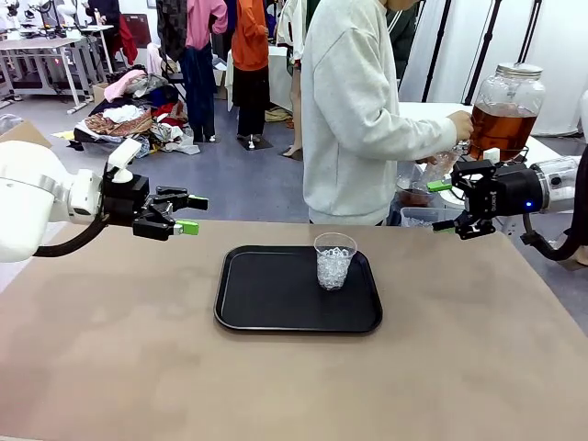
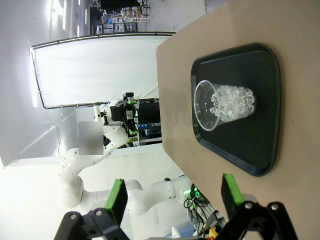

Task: Pour the drink into the iced cup.
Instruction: Pick up the iced cup indicated by the human and present it to them.

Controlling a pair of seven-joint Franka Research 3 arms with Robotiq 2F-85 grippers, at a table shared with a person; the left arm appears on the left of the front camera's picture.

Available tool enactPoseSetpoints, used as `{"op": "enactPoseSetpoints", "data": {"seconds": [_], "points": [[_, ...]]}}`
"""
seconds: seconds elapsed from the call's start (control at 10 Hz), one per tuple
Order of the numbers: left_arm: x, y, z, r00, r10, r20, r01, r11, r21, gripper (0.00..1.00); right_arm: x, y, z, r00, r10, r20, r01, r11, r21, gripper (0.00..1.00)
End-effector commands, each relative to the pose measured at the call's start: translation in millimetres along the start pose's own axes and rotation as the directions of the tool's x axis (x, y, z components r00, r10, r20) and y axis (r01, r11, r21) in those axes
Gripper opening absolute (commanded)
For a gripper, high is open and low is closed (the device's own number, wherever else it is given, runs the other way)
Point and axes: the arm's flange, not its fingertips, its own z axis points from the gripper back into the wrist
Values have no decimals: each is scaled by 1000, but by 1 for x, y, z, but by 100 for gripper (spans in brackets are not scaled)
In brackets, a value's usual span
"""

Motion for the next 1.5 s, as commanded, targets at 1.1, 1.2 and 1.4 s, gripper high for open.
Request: {"op": "enactPoseSetpoints", "data": {"seconds": [1.1,1.2,1.4], "points": [[1,0,0,1000,-2,1,2,1000,-1,100,0,1,0,1000,-1,0,1,1000,2,100],[1,0,0,1000,-2,1,2,1000,-1,100,0,1,0,1000,-1,0,1,1000,2,100],[1,0,0,1000,-2,1,2,1000,-1,100,0,1,0,1000,-1,0,1,1000,2,100]]}}
